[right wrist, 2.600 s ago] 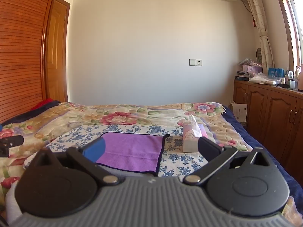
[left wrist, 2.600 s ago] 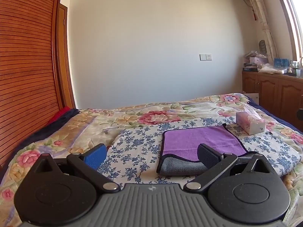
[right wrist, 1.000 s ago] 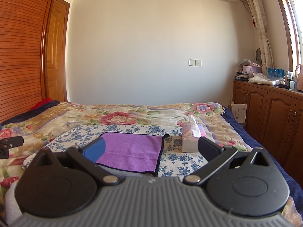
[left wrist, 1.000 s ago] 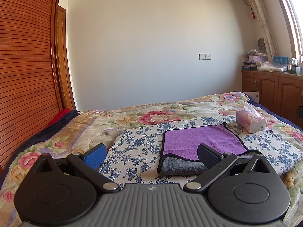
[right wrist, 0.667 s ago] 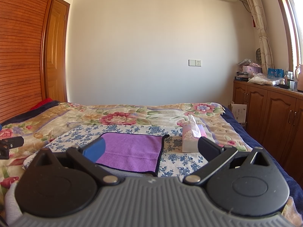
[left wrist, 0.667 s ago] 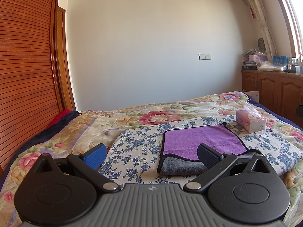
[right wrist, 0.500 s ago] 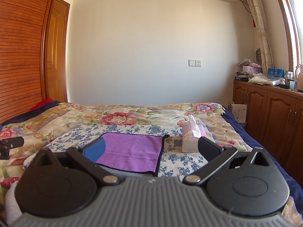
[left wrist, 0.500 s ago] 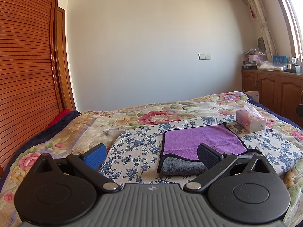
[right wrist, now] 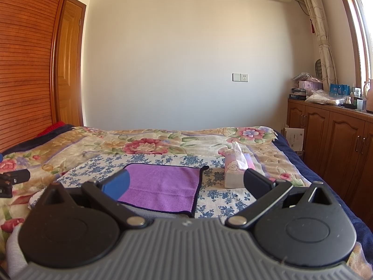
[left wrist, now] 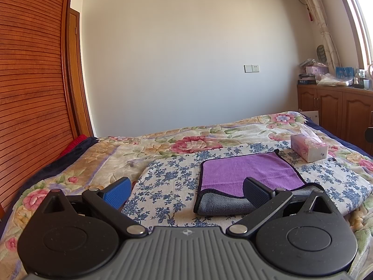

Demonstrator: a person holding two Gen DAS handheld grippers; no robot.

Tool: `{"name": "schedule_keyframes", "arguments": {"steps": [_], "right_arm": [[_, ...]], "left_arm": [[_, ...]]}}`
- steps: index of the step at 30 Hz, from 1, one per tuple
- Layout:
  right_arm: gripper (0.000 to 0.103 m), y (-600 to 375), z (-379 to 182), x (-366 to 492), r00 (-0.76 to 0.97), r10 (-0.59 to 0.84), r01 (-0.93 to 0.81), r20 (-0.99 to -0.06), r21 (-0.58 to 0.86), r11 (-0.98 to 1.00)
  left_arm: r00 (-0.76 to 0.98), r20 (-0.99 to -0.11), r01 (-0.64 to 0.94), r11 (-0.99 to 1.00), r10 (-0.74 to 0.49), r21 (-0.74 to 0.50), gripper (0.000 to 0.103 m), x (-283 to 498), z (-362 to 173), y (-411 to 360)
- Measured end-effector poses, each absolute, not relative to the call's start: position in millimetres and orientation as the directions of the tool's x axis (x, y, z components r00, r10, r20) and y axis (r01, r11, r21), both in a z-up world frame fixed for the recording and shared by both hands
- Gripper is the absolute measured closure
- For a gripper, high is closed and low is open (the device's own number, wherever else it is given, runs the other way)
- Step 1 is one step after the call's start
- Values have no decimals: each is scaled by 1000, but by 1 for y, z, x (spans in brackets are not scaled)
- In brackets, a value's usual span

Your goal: Fold towel

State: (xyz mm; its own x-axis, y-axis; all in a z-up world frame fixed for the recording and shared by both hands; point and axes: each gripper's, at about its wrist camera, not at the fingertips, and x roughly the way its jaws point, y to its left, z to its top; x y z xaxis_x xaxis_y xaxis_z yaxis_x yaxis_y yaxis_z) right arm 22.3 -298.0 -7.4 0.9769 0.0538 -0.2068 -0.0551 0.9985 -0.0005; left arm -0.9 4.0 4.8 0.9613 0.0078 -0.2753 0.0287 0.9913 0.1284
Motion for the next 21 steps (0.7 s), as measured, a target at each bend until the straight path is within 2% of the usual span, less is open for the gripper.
{"name": "schedule_keyframes", "arguments": {"steps": [10, 21], "right_arm": [[0, -296, -8, 24, 973, 65, -67, -220, 0, 998], [0, -292, -12, 36, 963, 74, -78, -260, -6, 997]], "left_arm": [[953, -303, 38, 989, 7, 141, 0, 5, -1, 2], [929, -370, 51, 989, 3, 136, 0, 25, -10, 1]]}}
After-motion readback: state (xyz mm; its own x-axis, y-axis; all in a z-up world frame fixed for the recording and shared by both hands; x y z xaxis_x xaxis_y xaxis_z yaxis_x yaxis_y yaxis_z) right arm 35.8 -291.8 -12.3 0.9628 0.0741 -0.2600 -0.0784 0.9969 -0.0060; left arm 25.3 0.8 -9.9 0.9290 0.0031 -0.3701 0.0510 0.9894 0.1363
